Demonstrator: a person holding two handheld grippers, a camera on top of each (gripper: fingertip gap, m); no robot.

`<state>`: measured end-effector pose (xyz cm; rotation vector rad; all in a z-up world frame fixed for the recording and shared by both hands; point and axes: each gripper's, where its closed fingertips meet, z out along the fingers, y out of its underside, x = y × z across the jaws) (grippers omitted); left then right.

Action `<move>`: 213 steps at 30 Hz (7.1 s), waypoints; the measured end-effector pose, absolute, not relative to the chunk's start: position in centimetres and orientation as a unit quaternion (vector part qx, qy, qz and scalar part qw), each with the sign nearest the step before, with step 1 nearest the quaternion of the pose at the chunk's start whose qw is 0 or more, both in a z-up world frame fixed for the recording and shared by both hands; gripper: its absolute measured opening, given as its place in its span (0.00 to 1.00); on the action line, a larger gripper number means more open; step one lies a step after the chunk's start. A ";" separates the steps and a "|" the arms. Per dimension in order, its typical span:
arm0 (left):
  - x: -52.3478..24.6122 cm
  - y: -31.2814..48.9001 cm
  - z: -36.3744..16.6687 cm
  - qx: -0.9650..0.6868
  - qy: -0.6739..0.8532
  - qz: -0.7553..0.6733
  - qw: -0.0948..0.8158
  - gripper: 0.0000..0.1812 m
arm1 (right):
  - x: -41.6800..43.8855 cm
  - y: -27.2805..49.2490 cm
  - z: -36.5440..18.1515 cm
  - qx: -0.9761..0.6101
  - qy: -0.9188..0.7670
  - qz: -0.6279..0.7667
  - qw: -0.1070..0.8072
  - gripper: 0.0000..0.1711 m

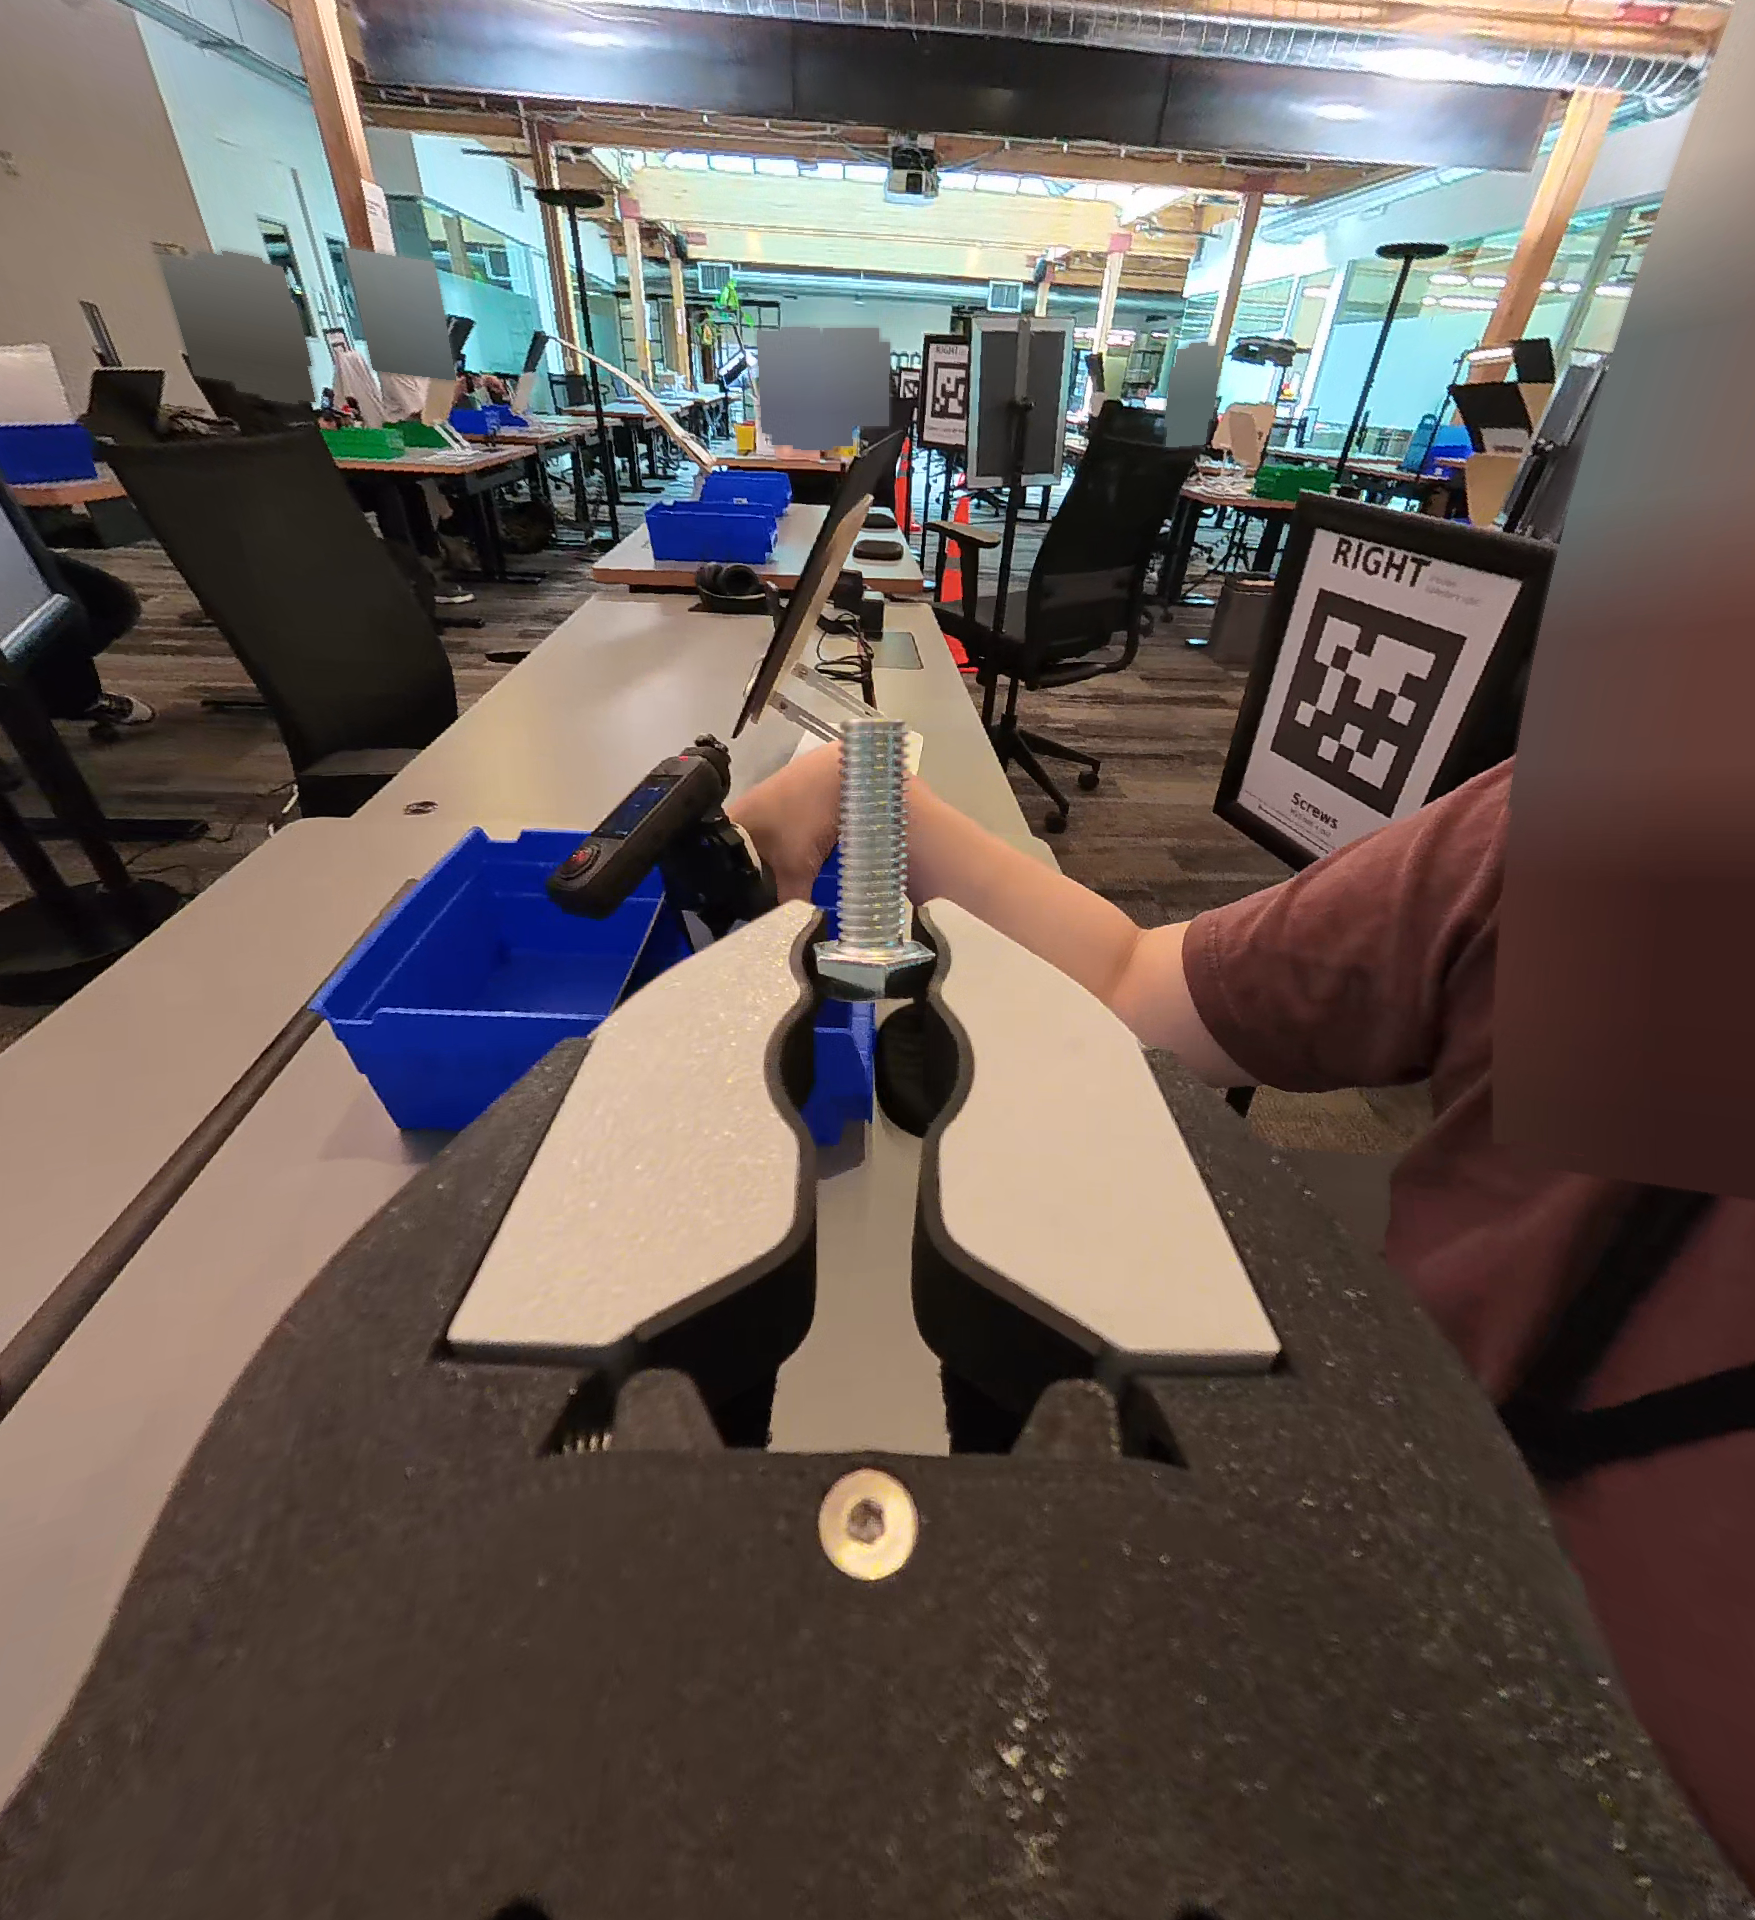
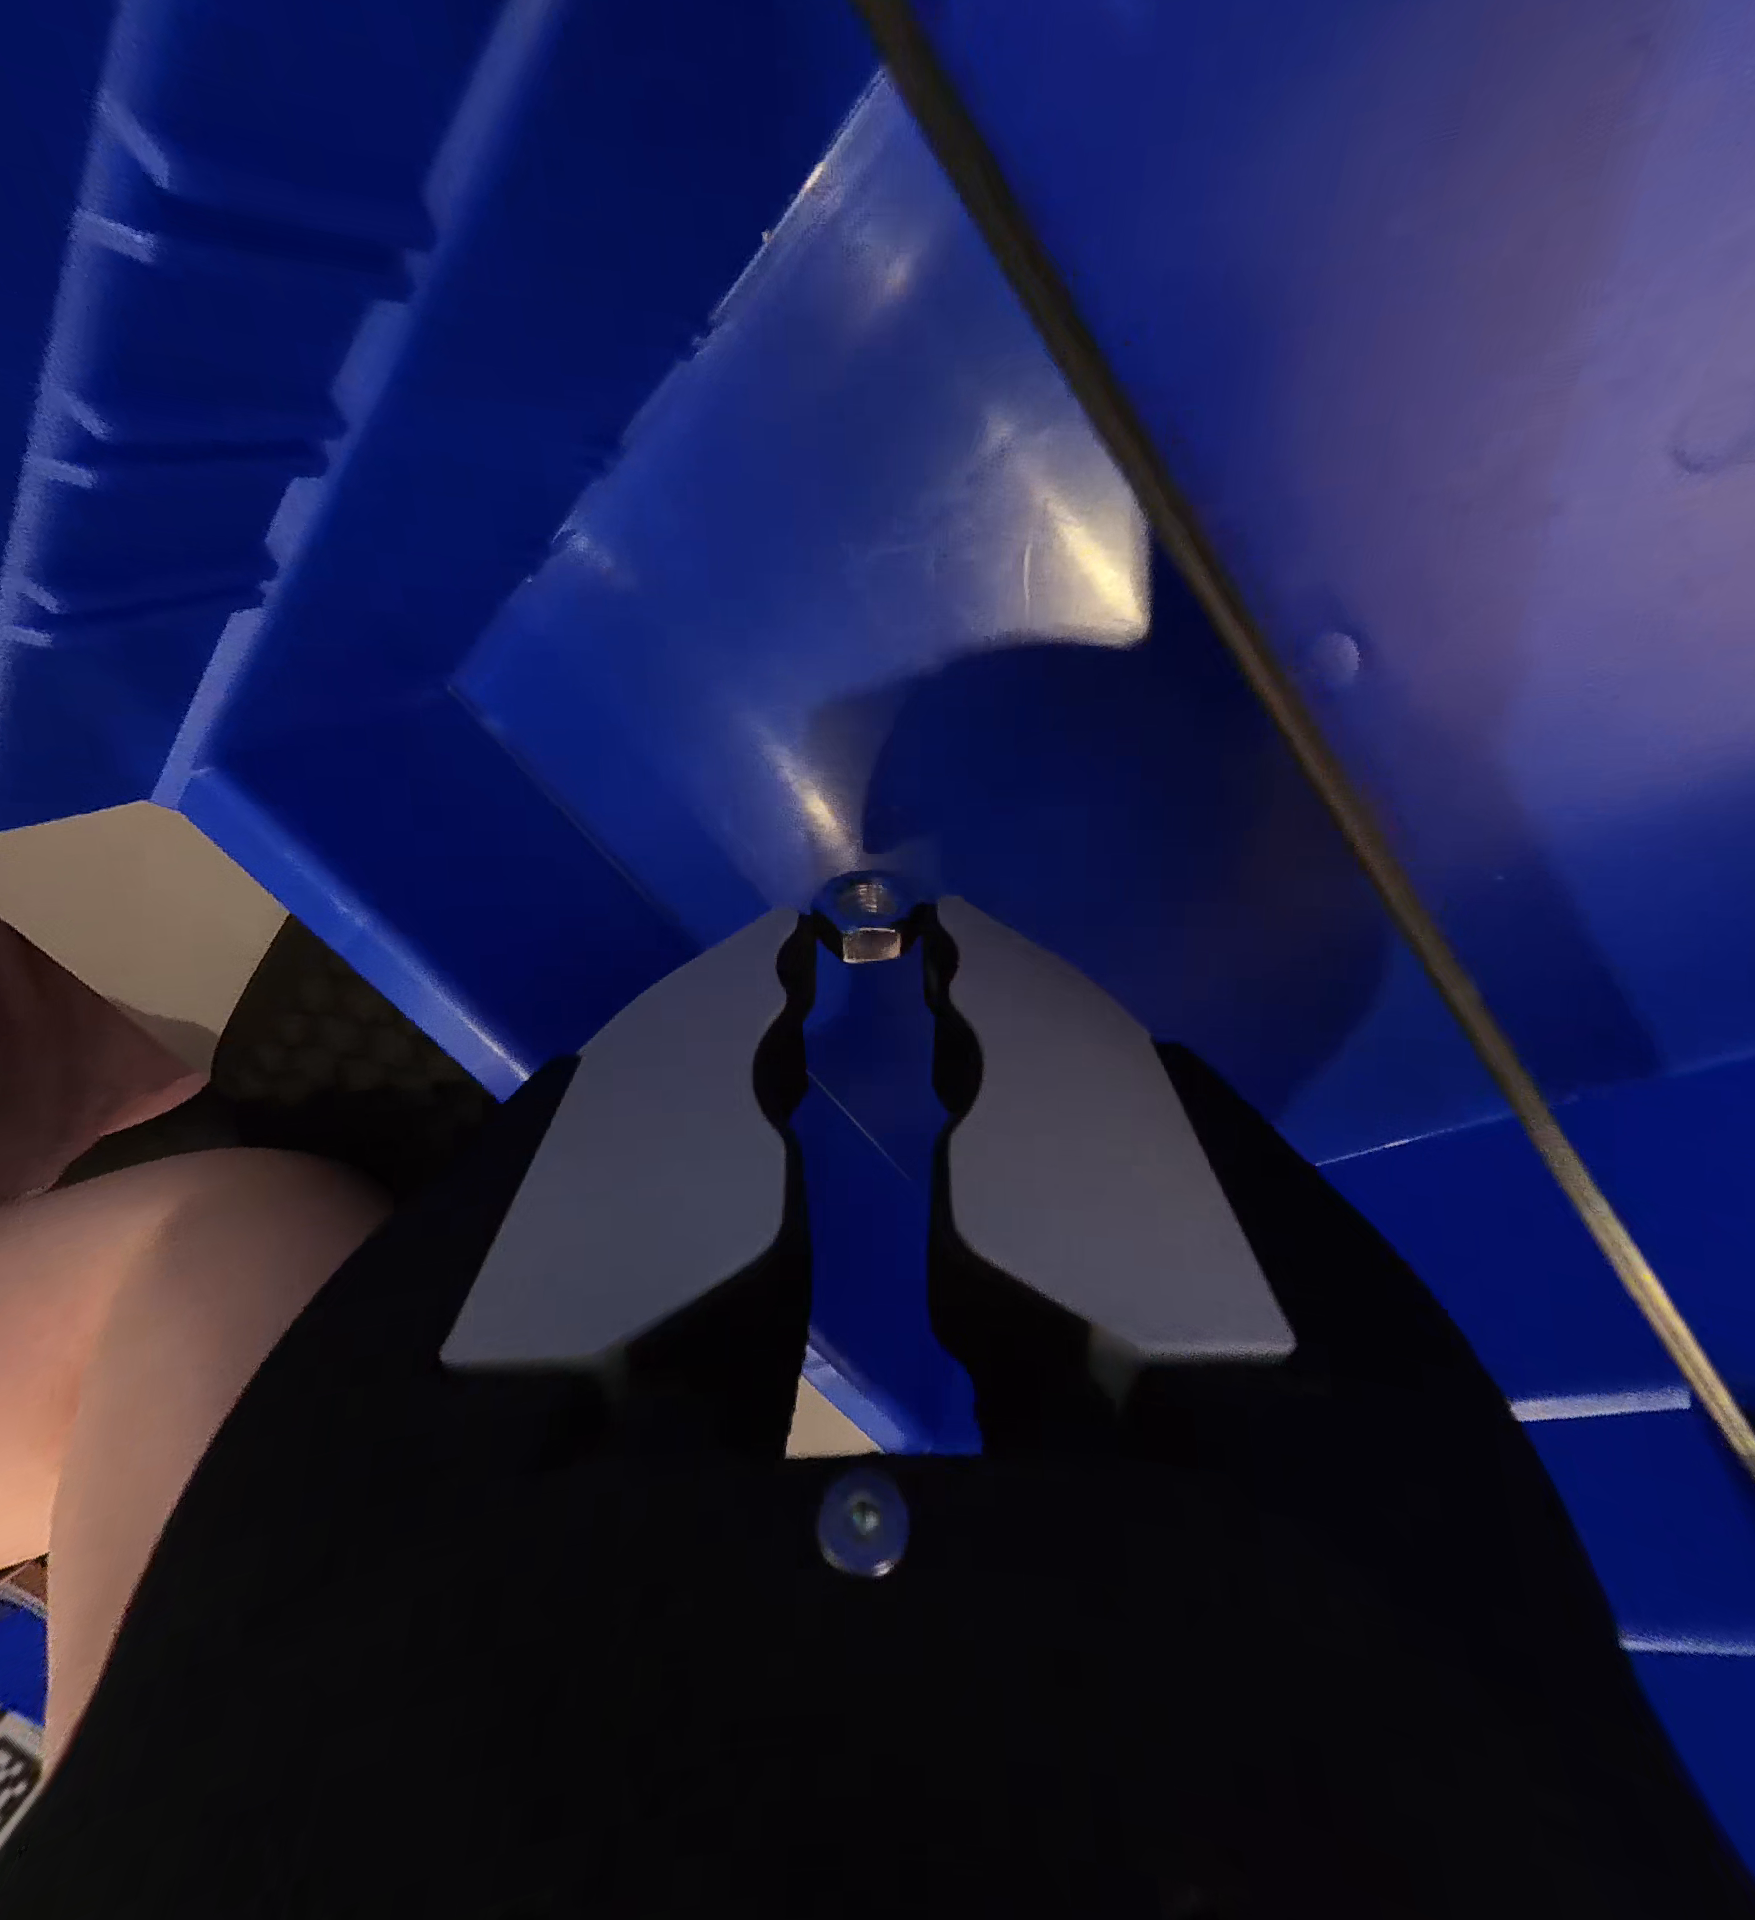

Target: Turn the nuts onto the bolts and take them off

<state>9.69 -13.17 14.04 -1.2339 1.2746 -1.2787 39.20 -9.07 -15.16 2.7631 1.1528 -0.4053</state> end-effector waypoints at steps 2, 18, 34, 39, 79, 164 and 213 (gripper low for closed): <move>9.5 -13.1 14.2 -0.501 0.516 -0.520 0.462 0.08 | 39.5 -9.0 -15.2 0.915 0.376 -0.132 0.060 0.13; 12.4 -11.2 12.5 -0.525 0.498 -0.463 0.511 0.08 | 31.4 -4.7 5.7 0.760 0.441 -0.107 -0.466 0.20; 14.4 -10.5 11.3 -0.536 0.484 -0.446 0.528 0.08 | 11.7 -10.5 13.8 0.483 0.415 -0.537 -0.554 0.13; 14.7 -11.1 10.9 -0.532 0.496 -0.458 0.511 0.08 | 11.6 -10.9 13.6 0.473 0.422 -0.575 -0.518 0.06; 0.1 -1.5 8.9 -0.757 0.366 -0.200 0.503 0.22 | 44.8 6.6 -7.6 0.959 0.137 0.012 -0.246 0.13; 13.2 -12.2 8.4 -0.563 0.549 -0.476 0.394 0.18 | 10.7 -12.1 12.8 0.430 0.516 -0.557 -0.488 0.06; 15.0 -14.4 10.6 -0.517 0.514 -0.556 0.400 0.08 | 10.5 -13.1 14.0 0.434 0.502 -0.559 -0.498 0.23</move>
